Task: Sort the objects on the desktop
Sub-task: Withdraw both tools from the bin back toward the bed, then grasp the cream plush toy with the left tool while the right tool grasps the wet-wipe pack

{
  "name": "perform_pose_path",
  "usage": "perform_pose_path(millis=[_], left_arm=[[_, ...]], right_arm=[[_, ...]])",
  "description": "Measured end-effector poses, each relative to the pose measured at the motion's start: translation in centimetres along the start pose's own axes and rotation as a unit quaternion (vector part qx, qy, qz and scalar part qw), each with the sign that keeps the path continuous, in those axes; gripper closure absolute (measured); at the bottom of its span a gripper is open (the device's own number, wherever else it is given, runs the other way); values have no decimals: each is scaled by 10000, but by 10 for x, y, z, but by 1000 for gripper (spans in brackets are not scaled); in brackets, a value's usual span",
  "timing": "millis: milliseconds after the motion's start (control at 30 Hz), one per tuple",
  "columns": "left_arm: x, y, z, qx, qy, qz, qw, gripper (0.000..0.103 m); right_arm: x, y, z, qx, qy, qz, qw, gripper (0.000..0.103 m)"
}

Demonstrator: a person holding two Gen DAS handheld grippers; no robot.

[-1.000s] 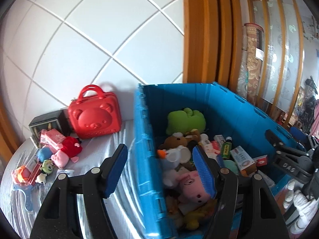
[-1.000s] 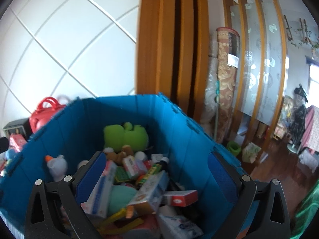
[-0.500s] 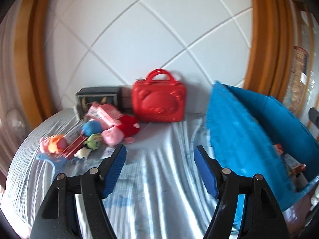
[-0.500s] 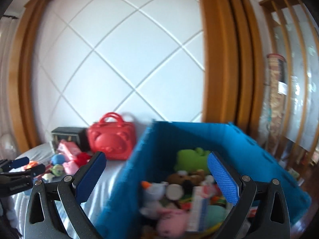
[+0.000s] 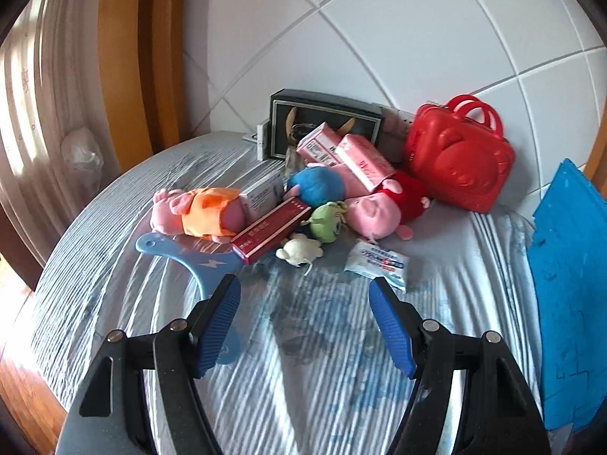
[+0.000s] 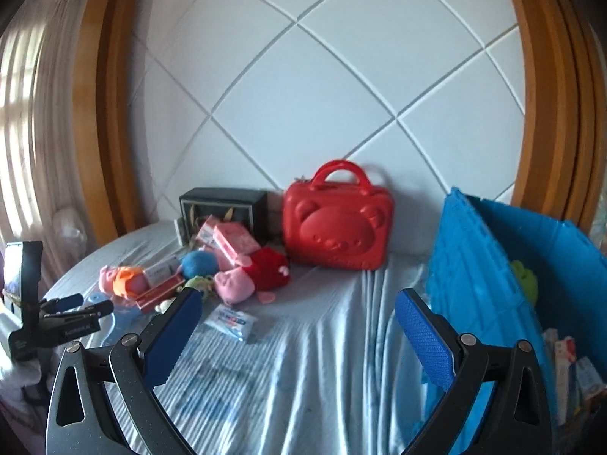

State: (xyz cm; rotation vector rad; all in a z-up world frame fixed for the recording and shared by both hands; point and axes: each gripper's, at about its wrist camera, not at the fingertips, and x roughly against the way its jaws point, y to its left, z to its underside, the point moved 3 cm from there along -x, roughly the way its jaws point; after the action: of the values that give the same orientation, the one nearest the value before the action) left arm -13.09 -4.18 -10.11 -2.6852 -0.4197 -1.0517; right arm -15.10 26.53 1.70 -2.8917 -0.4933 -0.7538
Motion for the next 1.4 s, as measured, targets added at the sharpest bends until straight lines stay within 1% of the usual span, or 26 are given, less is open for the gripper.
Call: perform_pose_path(millis=[100, 200, 367, 533, 600, 633, 667, 700, 800, 933, 1067, 1100, 1167, 1233, 1267, 1300, 1333, 1400], left_arm=[[-38, 16, -1, 115, 202, -11, 9997, 33], [-76, 20, -2, 148, 424, 19, 9990, 33], [-136, 7, -12, 114, 649, 164, 9977, 33], [-204, -13, -19, -82, 946, 194, 9953, 33], [-231, -16, -17, -80, 1103, 161, 9937, 33], [-241, -16, -16, -88, 1087, 40, 9940, 34], [-247, -16, -17, -140, 1049, -78, 9944, 46], [-252, -16, -16, -197, 1087, -141, 9938, 55], [-244, -10, -13, -64, 1095, 6, 9940, 55], [-218, 0, 3, -20, 1118, 27, 9937, 55], [-204, 6, 13, -21, 1126, -35, 9936, 55], [-203, 7, 12, -9, 1119, -57, 9937, 55], [-201, 7, 10, 6, 1092, -53, 9940, 55], [-198, 5, 9, -4, 1048, -29, 9945, 55], [-197, 5, 8, -16, 1022, -10, 9948, 55], [-195, 4, 7, -26, 999, 7, 9950, 55], [-192, 2, 6, -31, 975, 29, 9952, 55], [-185, -2, 2, -24, 908, 103, 9958, 55]], right_arm=[[-41, 10, 8, 22, 362, -35, 9993, 0], [-78, 19, 16, 55, 687, -62, 9976, 0], [-136, 26, 28, 186, 1154, -72, 9931, 0], [-193, 25, 46, 170, 1631, -64, 9864, 0], [-209, 25, 53, 167, 1785, -79, 9838, 0], [-221, 26, 58, 175, 1892, -97, 9817, 0], [-231, 29, 62, 182, 1974, -133, 9801, 0], [-244, 34, 68, 200, 2086, -224, 9775, 0], [-277, 54, 81, 372, 2258, -513, 9721, 0], [-325, 93, 104, 886, 2475, -1025, 9594, 0], [-356, 123, 119, 1474, 2508, -1433, 9460, 0], [-363, 129, 123, 1587, 2557, -1494, 9418, 0], [-370, 134, 126, 1811, 2517, -1354, 9410, 0], [-371, 133, 126, 1744, 2523, -1326, 9425, 1], [-370, 132, 125, 1724, 2499, -1243, 9447, 10], [-367, 131, 125, 1813, 2462, -1112, 9456, 25], [-361, 131, 124, 1860, 2431, -1053, 9462, 30], [-351, 128, 124, 1739, 2488, -1147, 9459, 35]])
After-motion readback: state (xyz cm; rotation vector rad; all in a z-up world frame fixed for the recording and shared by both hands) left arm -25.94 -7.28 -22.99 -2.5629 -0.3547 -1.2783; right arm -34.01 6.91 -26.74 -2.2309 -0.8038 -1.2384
